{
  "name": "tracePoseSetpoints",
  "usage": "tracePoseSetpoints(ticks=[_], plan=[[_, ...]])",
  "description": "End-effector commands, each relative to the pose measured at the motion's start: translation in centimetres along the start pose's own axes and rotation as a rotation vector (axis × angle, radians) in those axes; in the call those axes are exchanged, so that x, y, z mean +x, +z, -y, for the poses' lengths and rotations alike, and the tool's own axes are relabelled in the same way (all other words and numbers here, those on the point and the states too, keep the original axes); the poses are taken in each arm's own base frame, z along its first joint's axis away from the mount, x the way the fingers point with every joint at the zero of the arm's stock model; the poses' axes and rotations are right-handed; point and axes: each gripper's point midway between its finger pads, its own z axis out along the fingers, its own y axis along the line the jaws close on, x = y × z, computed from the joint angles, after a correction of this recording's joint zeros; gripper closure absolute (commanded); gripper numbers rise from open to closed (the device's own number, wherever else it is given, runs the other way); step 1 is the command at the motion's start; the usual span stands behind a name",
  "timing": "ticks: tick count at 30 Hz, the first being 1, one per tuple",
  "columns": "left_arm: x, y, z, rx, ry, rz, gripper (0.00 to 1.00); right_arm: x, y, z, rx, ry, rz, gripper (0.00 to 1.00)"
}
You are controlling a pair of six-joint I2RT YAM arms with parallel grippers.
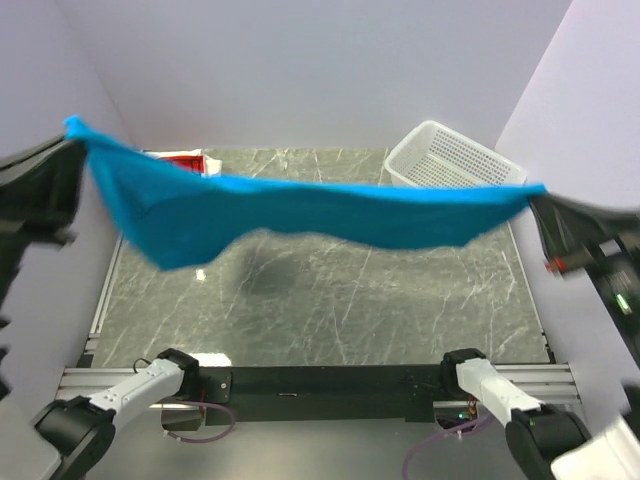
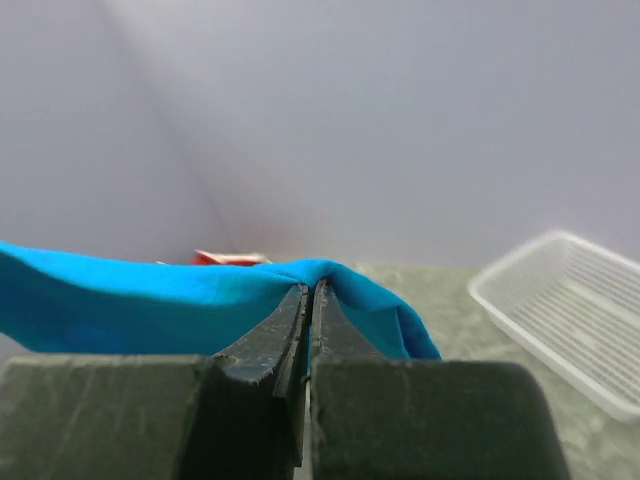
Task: Fold and stack the t-shirts
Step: Flatten the tshirt out
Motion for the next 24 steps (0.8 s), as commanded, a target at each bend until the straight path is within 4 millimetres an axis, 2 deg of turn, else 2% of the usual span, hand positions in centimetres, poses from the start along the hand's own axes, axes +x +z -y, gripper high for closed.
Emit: tracePoseSetpoints(ticks=[1,2,3,4,7,8,9,11,12,13,14,16,17,19,20,21,22,24], plan=[[-0.7,-0.6,2.5,0.106,-0.109,-0.004,0.99,-1.2,-2.2,-2.7,-0.105,0.083,0.033,1.00],[-0.5,-0.9,2.7,0.111,-0.121,-0.021,0.99,-2.2,-3.3,-3.5,-0.131,0.091,0.070,1.00],[-1.6,-1.5,3.2,0.126,-0.124,-0.001,0.99,-2.6,-3.7,-3.9,-0.139,0.118,0.081,1.00],[-1.8,-1.7,3.4,0.132,-0.131,-0.002,0.99,-3.1,-4.0,-4.2,-0.150,0.128,0.100,1.00],[-1.1,-1.8,3.1,0.124,-0.133,-0.015,0.99,-2.9,-3.8,-4.0,-0.146,0.152,0.113,1.00],[-0.3,-1.5,2.8,0.115,-0.129,-0.026,0.99,-1.7,-3.0,-3.3,-0.121,0.159,0.082,1.00],[2.1,-0.4,2.3,0.107,-0.137,-0.076,0.99,-1.5,-2.5,-2.3,-0.078,0.152,0.086,1.00],[5.0,0.5,2.0,0.114,-0.140,-0.149,0.99,0.2,-1.1,-0.4,0.004,0.146,0.043,1.00],[8.3,1.3,1.4,0.100,-0.150,-0.236,0.99,1.1,-0.5,0.7,0.046,0.121,0.023,1.00],[10.7,2.2,0.8,0.088,-0.143,-0.295,0.99,3.4,0.8,3.1,0.146,0.111,-0.042,1.00],[12.8,2.7,0.3,0.076,-0.143,-0.351,1.00,5.0,1.6,4.5,0.196,0.096,-0.082,1.00],[19.4,3.6,-1.2,0.051,-0.136,-0.505,0.99,7.9,2.8,7.2,0.288,0.053,-0.144,1.00],[21.9,3.8,-1.7,0.045,-0.136,-0.560,0.99,11.8,4.0,9.8,0.374,0.039,-0.241,1.00],[29.9,3.9,-3.3,0.028,-0.140,-0.742,0.99,15.2,5.4,12.4,0.453,0.010,-0.313,1.00],[32.8,3.8,-3.8,0.024,-0.142,-0.812,0.99,19.1,6.1,14.3,0.508,-0.001,-0.406,1.00],[36.4,3.1,-4.5,0.011,-0.146,-0.902,0.99,21.1,6.5,15.3,0.536,-0.005,-0.455,1.00],[41.3,2.8,-5.8,-0.016,-0.142,-1.026,1.00,25.0,7.5,16.9,0.565,-0.011,-0.548,1.00],[46.4,2.2,-7.7,-0.058,-0.124,-1.161,1.00,28.7,8.6,18.7,0.593,-0.026,-0.626,1.00]])
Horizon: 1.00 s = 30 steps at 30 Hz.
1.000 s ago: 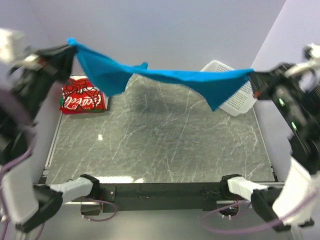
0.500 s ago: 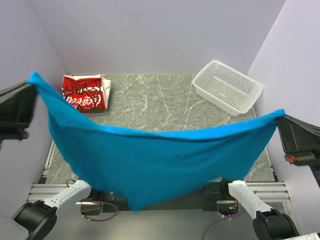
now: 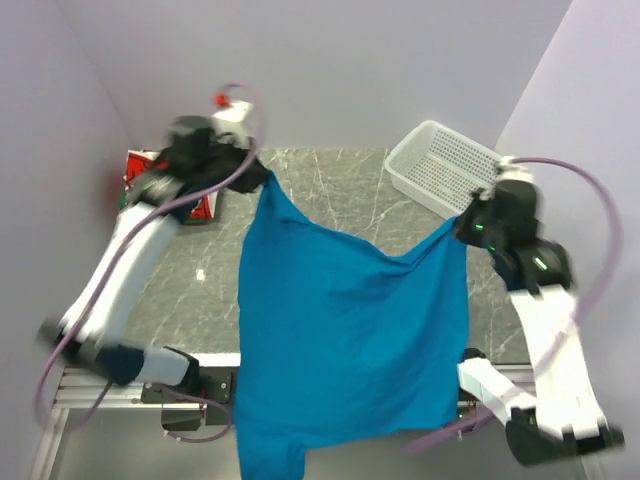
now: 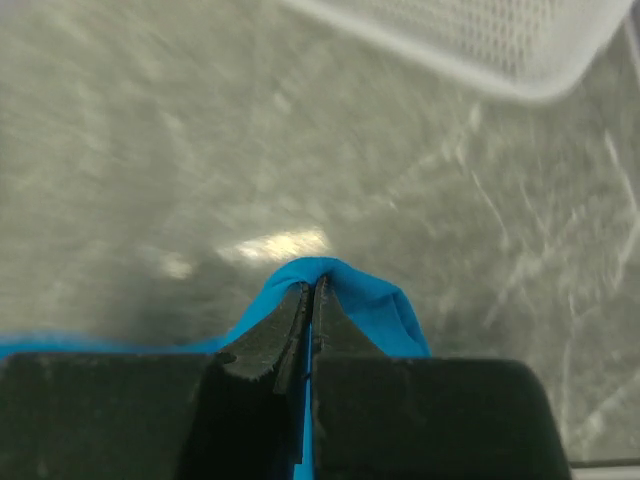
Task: Fold and stack the t-shirts
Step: Flatten the tshirt out
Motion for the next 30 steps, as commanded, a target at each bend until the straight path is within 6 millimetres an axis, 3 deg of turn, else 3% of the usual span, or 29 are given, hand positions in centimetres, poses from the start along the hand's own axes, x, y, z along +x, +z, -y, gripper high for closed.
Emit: tracePoseSetpoints(ticks=[1,2,3,4,5,6,8,9,10,11,12,13,14,15,16,17,18,20,21,23,28,30], plan=[[8.6,8.4,-6.3,-0.132,0.018,-0.321,0.99,2.2,7.7,2.2,0.125,-0.055,-0.051,1.00],[10.2,9.7,-7.9,-0.179,0.006,-0.397,0.99,2.6,9.3,2.3,0.138,-0.061,-0.063,1.00],[8.1,11.1,-9.1,-0.222,0.012,-0.368,0.99,2.7,10.9,2.7,0.158,-0.067,-0.072,1.00],[10.8,14.3,-11.9,-0.315,-0.015,-0.460,0.91,2.7,13.8,3.1,0.187,-0.059,-0.093,1.00],[11.0,14.9,-12.5,-0.345,-0.032,-0.504,0.61,2.4,15.0,3.4,0.206,-0.054,-0.109,1.00],[6.4,16.4,-12.4,-0.346,-0.028,-0.384,0.46,1.9,15.9,3.7,0.244,-0.038,-0.123,0.85],[4.5,16.8,-11.5,-0.330,-0.093,-0.276,0.19,0.4,17.3,3.8,0.290,-0.028,-0.168,0.70],[3.8,17.0,-11.1,-0.311,-0.105,-0.224,0.01,-0.2,17.3,3.6,0.297,-0.020,-0.163,0.56],[1.7,15.2,-9.9,-0.294,-0.126,-0.149,0.01,-1.3,16.9,3.1,0.282,-0.012,-0.151,0.52],[1.2,14.6,-9.5,-0.282,-0.132,-0.117,0.01,-1.7,16.6,2.5,0.258,-0.009,-0.137,0.50],[2.8,14.5,-9.8,-0.290,-0.150,-0.124,0.01,-2.1,16.3,2.2,0.239,-0.005,-0.121,0.45],[1.7,12.7,-8.9,-0.282,-0.170,-0.077,0.01,-2.5,15.5,1.6,0.200,0.002,-0.098,0.38],[2.5,12.3,-8.7,-0.274,-0.184,-0.083,0.01,-2.4,15.0,1.3,0.179,0.006,-0.092,0.36],[5.3,12.1,-9.0,-0.285,-0.208,-0.139,0.01,-2.3,14.6,1.0,0.155,0.012,-0.089,0.35],[6.0,11.0,-8.5,-0.287,-0.244,-0.151,0.01,-1.8,13.9,0.7,0.127,0.018,-0.083,0.35],[7.3,10.6,-8.5,-0.297,-0.273,-0.178,0.01,-1.0,13.6,-0.1,0.079,0.023,-0.097,0.35],[10.8,10.3,-8.9,-0.319,-0.307,-0.251,0.01,-0.3,13.3,-0.7,0.050,0.027,-0.106,0.35],[12.4,9.0,-8.3,-0.316,-0.361,-0.254,0.01,2.0,12.7,-1.6,-0.010,0.037,-0.143,0.35],[14.8,8.1,-8.3,-0.332,-0.401,-0.284,0.01,3.5,12.5,-2.2,-0.032,0.040,-0.165,0.35],[17.5,7.9,-8.3,-0.324,-0.436,-0.302,0.01,5.4,12.3,-4.0,-0.104,0.037,-0.208,0.35],[18.1,9.8,-6.3,-0.202,-0.543,-0.291,0.01,10.8,12.5,-9.5,-0.200,-0.037,-0.312,0.36],[17.4,10.8,-6.3,-0.190,-0.556,-0.271,0.01,11.8,13.1,-10.9,-0.220,-0.012,-0.332,0.36]])
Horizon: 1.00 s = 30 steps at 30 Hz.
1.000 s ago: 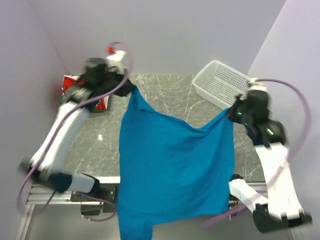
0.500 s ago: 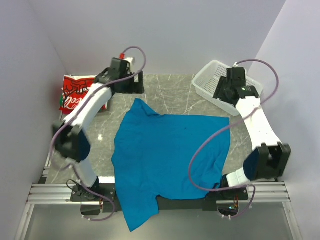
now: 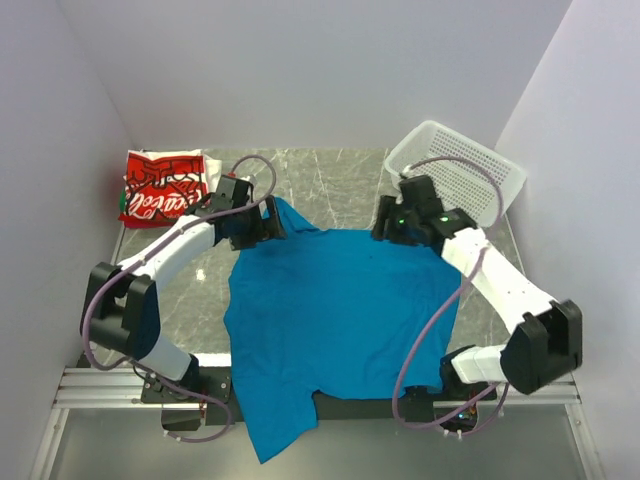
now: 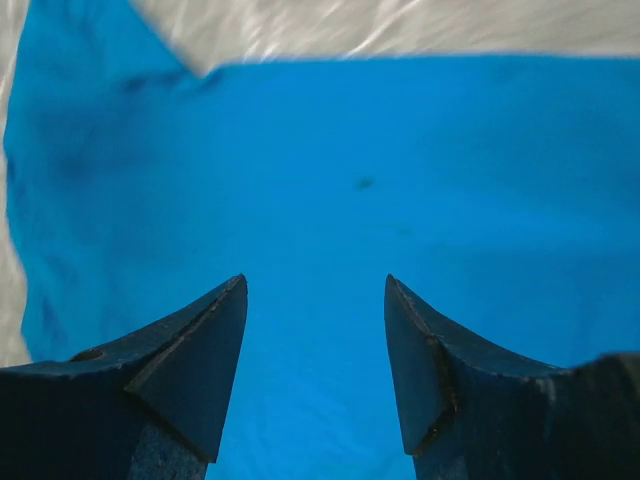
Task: Fold and stack the t-shirts
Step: Flatten the tshirt out
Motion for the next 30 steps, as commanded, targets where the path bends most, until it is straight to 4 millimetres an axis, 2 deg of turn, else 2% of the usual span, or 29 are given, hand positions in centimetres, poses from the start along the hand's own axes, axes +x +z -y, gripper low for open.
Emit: tracePoseSetpoints(ticks=[1,5,8,9,11,12,14,15,18,22,30], plan=[[-3.7,0.2,4.2,0.157,-0.059,0.102,0.01,0.3,1.4,-3.7,-0.092,0.032,0.015,0.36],[-5.2,1.5,5.2,0.175,-0.080,0.113,0.01,2.1,3.2,-6.6,-0.147,0.005,-0.047,0.37],[-6.5,2.5,6.6,0.193,-0.092,0.126,0.01,3.1,4.3,-7.5,-0.146,0.008,-0.092,0.39],[-6.1,3.9,6.3,0.175,-0.097,0.098,0.01,3.3,4.5,-7.7,-0.152,0.012,-0.093,0.39],[-6.4,4.7,7.3,0.174,-0.090,0.081,0.01,3.4,4.3,-8.2,-0.165,0.025,-0.095,0.39],[-6.0,6.0,7.1,0.159,-0.090,0.056,0.01,3.6,4.1,-8.2,-0.171,0.029,-0.094,0.39],[-6.3,6.8,7.5,0.150,-0.087,0.051,0.01,3.6,3.7,-8.2,-0.173,0.041,-0.091,0.39],[-5.9,7.8,7.1,0.132,-0.092,0.033,0.01,3.5,3.1,-8.1,-0.176,0.044,-0.084,0.39],[-5.7,9.0,6.6,0.096,-0.100,0.007,0.01,3.5,1.7,-7.7,-0.181,0.057,-0.064,0.39],[-5.7,9.8,5.9,0.051,-0.095,0.003,0.01,3.8,0.1,-7.2,-0.187,0.077,-0.046,0.39],[-5.7,12.0,6.6,0.090,-0.098,-0.020,0.01,4.3,-1.6,-6.3,-0.171,0.087,-0.043,0.39]])
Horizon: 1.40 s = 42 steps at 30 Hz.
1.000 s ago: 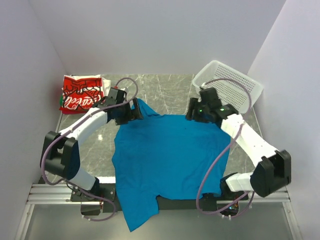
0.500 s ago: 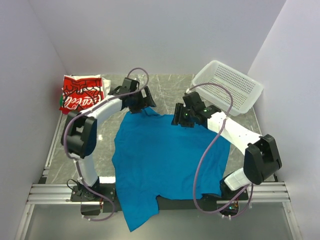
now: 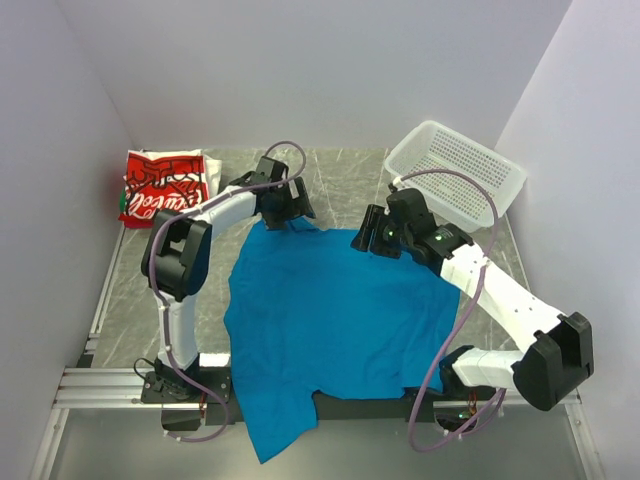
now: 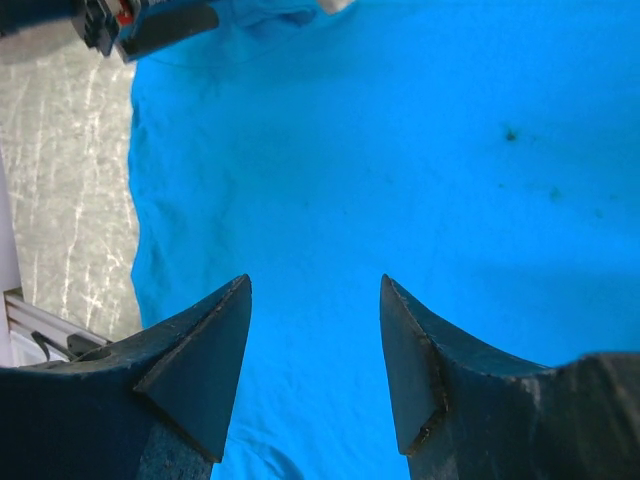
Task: Fold and stack the t-shirts
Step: Flatten the tshirt out
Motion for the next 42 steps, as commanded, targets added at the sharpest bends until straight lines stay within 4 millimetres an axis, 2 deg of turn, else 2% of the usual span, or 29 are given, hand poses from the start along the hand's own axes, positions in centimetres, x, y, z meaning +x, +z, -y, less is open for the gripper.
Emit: tracePoseSetpoints(ticks=[1,9,15,22,24,26,33,38,42], plan=[[-1.6,0.3,2.0,0.055,0.006,0.035,0.01,0.5,-0.6,0.7,0.030,0.011,-0.002,0.39],[-1.0,1.8,1.2,0.034,0.013,0.017,0.01,0.9,-1.2,1.3,0.047,0.012,0.000,0.39],[-1.3,2.7,2.2,0.051,0.028,0.010,0.01,1.5,-0.9,1.6,0.055,0.012,-0.020,0.39],[-2.1,2.7,3.9,0.083,0.035,0.023,0.01,1.7,-0.9,2.0,0.068,0.005,-0.024,0.39],[-1.3,3.8,3.2,0.064,0.033,-0.017,0.01,1.9,-0.7,2.1,0.072,0.004,-0.033,0.39],[-1.3,4.2,3.5,0.071,0.036,-0.032,0.01,1.8,-0.6,2.1,0.075,0.001,-0.037,0.39],[-1.4,3.9,5.3,0.103,0.042,-0.032,0.01,1.7,-0.6,2.3,0.085,-0.009,-0.035,0.39],[0.1,3.3,6.6,0.110,0.054,-0.058,0.01,1.7,-0.4,2.3,0.089,-0.007,-0.040,0.39],[1.3,3.0,6.4,0.112,0.036,-0.081,0.01,1.5,-0.5,2.2,0.090,-0.012,-0.033,0.38]])
